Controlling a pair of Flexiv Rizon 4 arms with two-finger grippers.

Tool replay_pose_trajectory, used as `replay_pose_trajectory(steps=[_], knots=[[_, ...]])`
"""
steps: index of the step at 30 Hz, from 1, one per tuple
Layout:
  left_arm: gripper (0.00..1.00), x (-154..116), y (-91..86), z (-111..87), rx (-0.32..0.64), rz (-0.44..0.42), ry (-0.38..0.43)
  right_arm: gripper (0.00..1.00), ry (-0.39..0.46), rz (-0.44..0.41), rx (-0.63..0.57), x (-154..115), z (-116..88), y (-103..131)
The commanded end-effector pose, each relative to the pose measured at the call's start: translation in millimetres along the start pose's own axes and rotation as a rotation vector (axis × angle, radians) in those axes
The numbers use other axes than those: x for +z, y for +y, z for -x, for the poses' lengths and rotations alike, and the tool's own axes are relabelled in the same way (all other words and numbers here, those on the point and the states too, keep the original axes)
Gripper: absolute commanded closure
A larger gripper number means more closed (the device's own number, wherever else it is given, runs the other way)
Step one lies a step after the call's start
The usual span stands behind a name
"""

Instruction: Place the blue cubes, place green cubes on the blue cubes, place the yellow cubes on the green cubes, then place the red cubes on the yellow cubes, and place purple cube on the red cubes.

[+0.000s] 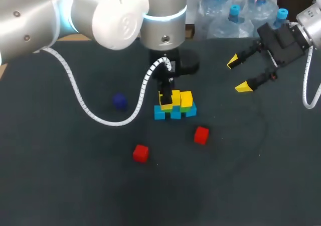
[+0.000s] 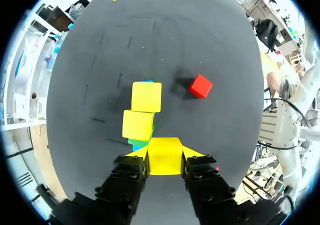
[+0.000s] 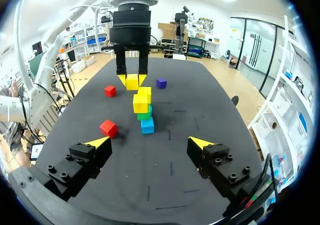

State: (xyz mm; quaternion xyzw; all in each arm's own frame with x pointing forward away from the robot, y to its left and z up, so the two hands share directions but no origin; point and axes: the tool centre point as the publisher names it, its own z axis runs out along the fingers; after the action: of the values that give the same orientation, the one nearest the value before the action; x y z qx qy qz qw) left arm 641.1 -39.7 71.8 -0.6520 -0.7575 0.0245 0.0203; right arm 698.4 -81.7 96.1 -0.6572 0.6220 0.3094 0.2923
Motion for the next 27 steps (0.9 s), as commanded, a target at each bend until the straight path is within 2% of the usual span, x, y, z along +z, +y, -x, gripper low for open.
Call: replay_pose_trajectory(steps=[1, 7, 20, 27], knots=[[1.00, -7.9, -6.0, -10.7, -0.004, 0.020, -0.009, 0.00, -0.001, -0.001, -0.001, 0.3, 0.0, 0.0], [1.00, -11.7, -1.6, -22.5, -0.029, 0.030, 0.009, 0.00, -0.001, -0.001, -0.001, 0.3, 0.0, 0.0], [1.00, 1.7, 27.1, -13.6, -0.016, 0.007, 0.012, 0.00, -0.001, -0.001, -0.001, 0.3, 0.0, 0.0], [1.00, 5.3, 30.5, -12.3, -0.013, -0.006, 0.010, 0.00, -0.001, -0.001, -0.001, 0.3, 0.0, 0.0]])
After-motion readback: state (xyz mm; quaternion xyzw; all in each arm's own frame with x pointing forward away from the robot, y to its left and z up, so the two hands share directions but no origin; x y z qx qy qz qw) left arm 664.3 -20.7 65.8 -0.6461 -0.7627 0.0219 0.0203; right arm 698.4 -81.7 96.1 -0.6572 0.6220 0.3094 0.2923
